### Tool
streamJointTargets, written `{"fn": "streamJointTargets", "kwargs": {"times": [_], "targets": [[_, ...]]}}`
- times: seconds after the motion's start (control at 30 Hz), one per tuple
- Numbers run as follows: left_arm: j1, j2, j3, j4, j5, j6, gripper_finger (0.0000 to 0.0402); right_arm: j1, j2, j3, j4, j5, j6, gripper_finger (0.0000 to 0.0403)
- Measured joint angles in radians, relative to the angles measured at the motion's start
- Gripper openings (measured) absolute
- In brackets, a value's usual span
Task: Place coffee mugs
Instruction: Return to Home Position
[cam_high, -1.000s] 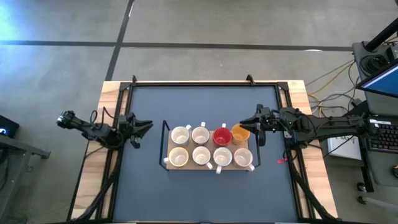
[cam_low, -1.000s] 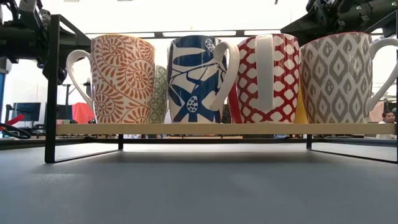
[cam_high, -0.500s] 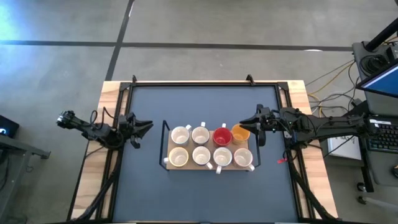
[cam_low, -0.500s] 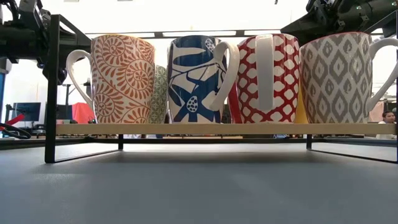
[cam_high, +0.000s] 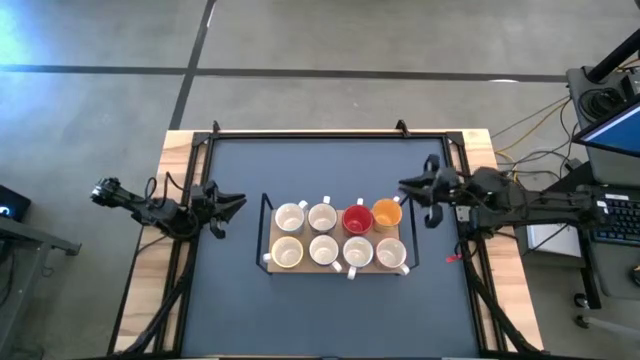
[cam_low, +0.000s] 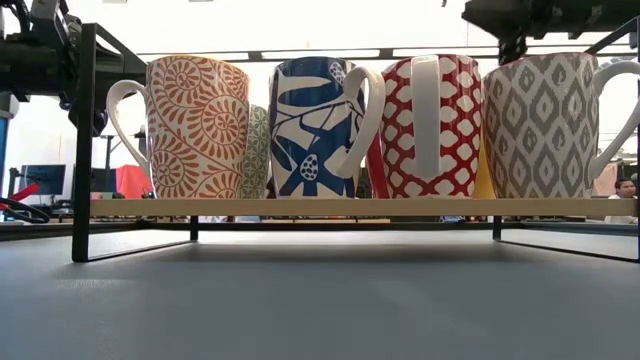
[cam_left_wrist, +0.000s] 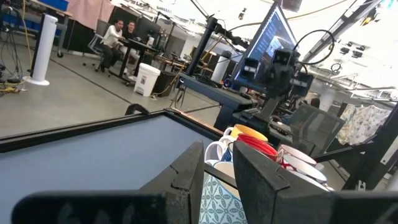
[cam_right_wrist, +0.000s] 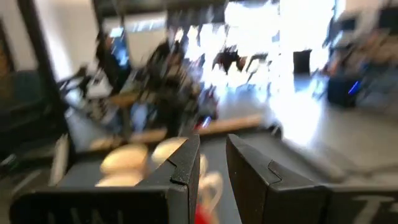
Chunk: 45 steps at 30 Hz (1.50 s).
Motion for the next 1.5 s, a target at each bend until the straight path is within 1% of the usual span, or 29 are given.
{"fn": "streamJointTargets", "kwargs": {"times": [0.13, 0.23, 0.33, 0.53, 0.83, 1.03, 1.23, 1.5], "targets": [[0.0, 0.0, 0.0, 0.0, 0.0, 0.0, 0.0068, -0.033, -0.089, -0.04, 0.092, 0.082, 0.004, 0.0068], [0.0, 0.001, 0.0, 0.0, 0.0, 0.0, 0.0068, -0.059, -0.14, -0.091, 0.161, 0.081, 0.002, 0.0068], [0.0, 0.001, 0.0, 0.0, 0.0, 0.0, 0.0068, -0.087, -0.176, -0.139, 0.268, 0.078, -0.019, 0.0068], [0.0, 0.001, 0.0, 0.0, 0.0, 0.0, 0.0068, -0.121, -0.209, -0.22, 0.426, 0.081, -0.134, 0.0068], [0.0, 0.001, 0.0, 0.0, 0.0, 0.0, 0.0068, -0.171, -0.24, -0.249, 0.43, 0.081, -0.241, 0.0068], [0.0, 0.001, 0.0, 0.0, 0.0, 0.0, 0.0068, -0.182, -0.332, -0.269, 0.429, 0.081, -0.406, 0.0068], [0.0, 0.001, 0.0, 0.0, 0.001, 0.0, 0.0068, -0.182, -0.412, -0.282, 0.431, 0.081, -0.5, 0.0068], [0.0, 0.001, 0.0, 0.0, 0.001, 0.0, 0.0068, -0.182, -0.414, -0.303, 0.412, 0.081, -0.51, 0.0068]]}}
